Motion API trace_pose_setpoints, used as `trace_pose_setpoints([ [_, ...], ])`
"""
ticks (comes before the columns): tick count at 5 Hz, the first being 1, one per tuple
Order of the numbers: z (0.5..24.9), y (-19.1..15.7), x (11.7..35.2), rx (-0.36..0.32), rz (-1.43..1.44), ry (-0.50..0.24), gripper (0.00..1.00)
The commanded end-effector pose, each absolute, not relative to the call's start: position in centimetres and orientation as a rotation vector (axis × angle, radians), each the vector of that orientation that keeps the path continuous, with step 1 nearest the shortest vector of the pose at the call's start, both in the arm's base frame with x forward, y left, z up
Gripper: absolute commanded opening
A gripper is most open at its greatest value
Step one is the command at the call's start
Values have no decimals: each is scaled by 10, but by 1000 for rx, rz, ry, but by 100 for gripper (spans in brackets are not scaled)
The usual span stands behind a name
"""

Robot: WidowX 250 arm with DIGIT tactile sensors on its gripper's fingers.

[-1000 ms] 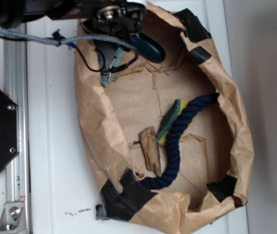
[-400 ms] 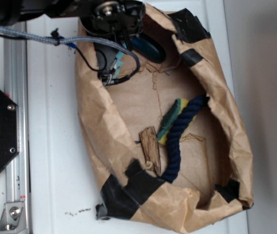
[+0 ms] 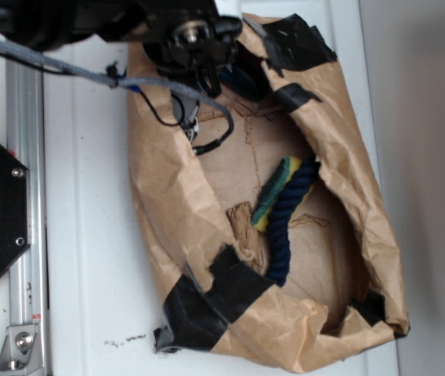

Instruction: Grab the blue cloth.

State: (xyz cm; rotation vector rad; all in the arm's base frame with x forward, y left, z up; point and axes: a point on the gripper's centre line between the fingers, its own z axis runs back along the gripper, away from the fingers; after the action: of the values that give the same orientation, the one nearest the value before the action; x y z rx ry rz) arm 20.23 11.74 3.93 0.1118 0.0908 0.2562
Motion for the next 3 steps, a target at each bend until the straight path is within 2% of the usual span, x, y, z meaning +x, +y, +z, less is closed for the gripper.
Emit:
trace_pose_setpoints([
  [1, 21, 101, 207, 115, 198, 65, 100],
  [3, 4, 99, 210, 133, 166, 102, 100],
])
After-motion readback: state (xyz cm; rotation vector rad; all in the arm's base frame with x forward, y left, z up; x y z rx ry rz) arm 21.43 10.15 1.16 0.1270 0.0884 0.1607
